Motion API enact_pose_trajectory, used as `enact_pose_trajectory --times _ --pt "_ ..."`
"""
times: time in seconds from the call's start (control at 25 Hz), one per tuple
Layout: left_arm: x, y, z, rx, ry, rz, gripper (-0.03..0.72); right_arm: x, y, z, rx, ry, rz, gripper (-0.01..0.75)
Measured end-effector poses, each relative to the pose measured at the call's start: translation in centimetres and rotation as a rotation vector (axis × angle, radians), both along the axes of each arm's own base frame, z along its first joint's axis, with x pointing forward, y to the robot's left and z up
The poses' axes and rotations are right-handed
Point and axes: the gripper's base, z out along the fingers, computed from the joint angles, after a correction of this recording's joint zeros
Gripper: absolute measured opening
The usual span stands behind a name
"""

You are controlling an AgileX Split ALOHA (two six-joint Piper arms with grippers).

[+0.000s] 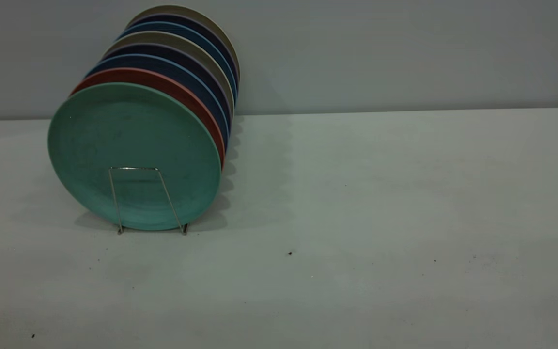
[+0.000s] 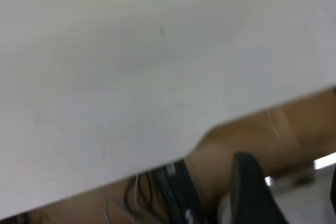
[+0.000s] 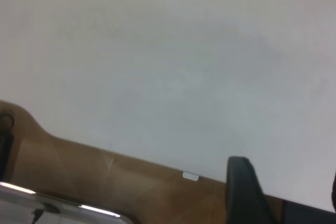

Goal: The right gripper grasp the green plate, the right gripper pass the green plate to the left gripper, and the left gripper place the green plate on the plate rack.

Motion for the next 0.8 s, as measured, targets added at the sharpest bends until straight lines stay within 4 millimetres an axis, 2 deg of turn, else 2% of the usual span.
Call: enact_pose_trajectory --times 0.32,0.68,0.8 --pt "-2.4 -0.1 0.2 -0.028 -0.173 0.046 0.393 -0.2 -0.1 0.1 0.007 -0.015 -0.011 0.411" --pt "-2.9 -0.2 0.2 -0.029 -0.205 0.048 0.393 -4.2 -0.6 0.5 0.038 -0.300 -0.191 0.411" --pt "-3.0 -0.2 0.2 -0.029 -0.208 0.047 0.393 -4.5 -0.6 0.4 0.038 -0.315 -0.201 0.411"
